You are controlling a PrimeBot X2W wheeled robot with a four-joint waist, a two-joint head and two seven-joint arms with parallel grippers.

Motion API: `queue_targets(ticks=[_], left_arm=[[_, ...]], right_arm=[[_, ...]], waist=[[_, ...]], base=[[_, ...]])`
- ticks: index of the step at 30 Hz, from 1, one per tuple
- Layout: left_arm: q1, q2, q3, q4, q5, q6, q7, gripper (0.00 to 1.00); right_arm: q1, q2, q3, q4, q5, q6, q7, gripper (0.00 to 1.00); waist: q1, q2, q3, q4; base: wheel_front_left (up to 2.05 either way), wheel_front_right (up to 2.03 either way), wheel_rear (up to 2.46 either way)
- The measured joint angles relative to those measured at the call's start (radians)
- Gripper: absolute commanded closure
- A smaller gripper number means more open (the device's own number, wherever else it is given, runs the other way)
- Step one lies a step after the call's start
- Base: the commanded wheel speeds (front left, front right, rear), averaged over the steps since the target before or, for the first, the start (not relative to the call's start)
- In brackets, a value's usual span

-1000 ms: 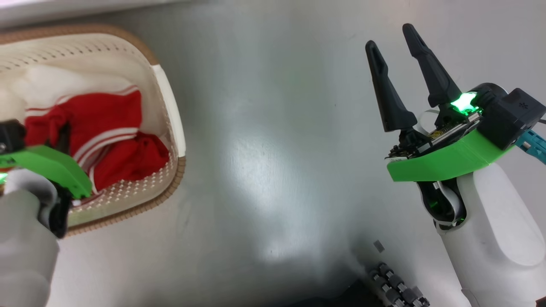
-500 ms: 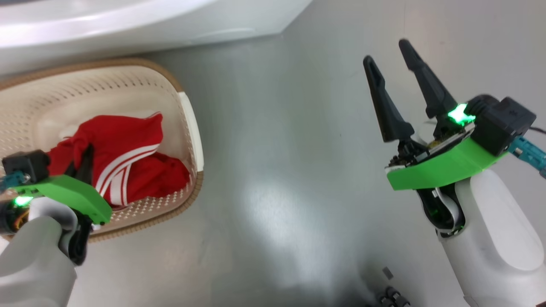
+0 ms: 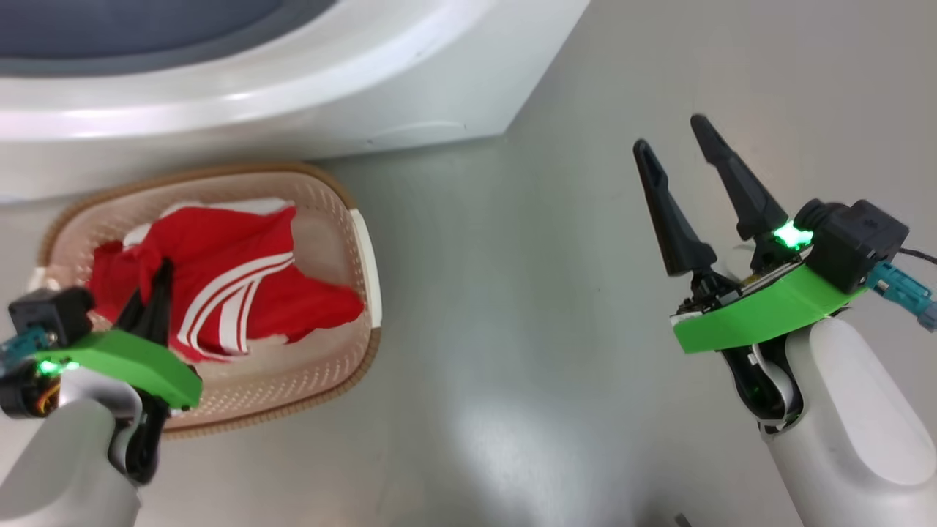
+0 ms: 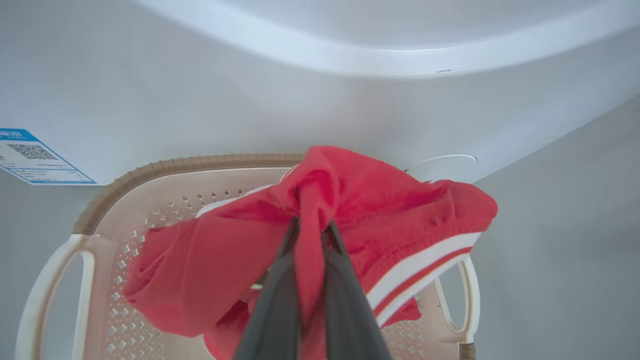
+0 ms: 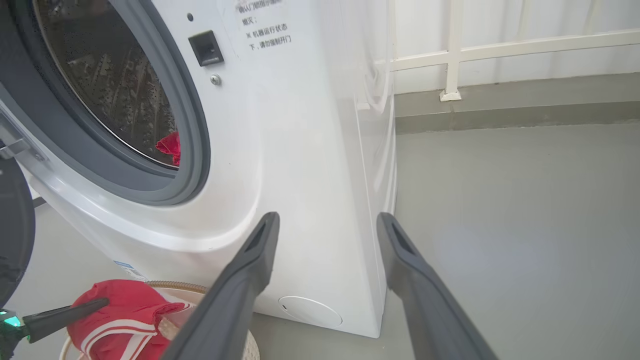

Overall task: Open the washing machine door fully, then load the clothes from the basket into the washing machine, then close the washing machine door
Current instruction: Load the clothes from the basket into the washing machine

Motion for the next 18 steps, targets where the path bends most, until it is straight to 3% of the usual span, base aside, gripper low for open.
queue_targets(ticks=[9, 18], left_arm=[[0.136, -0.033, 0.137, -0.146, 0.084, 0.0, 0.0, 1.0], [0.261, -0.058, 0.212, -0.293, 0.154, 0.005, 0.0, 1.0]], right_arm=[[0.045, -0.008, 0.005, 0.022, 0.02, 0.0, 0.0, 0.0], [0.1, -0.02, 0.01, 0.039, 0.034, 0.0, 0.0, 0.0]], waist=[[0.0, 0.0, -0.109, 0.015], [-0.0001, 0.0, -0.22, 0.029]], base=[[0.0, 0.0, 0.0], [0.0, 0.0, 0.0]])
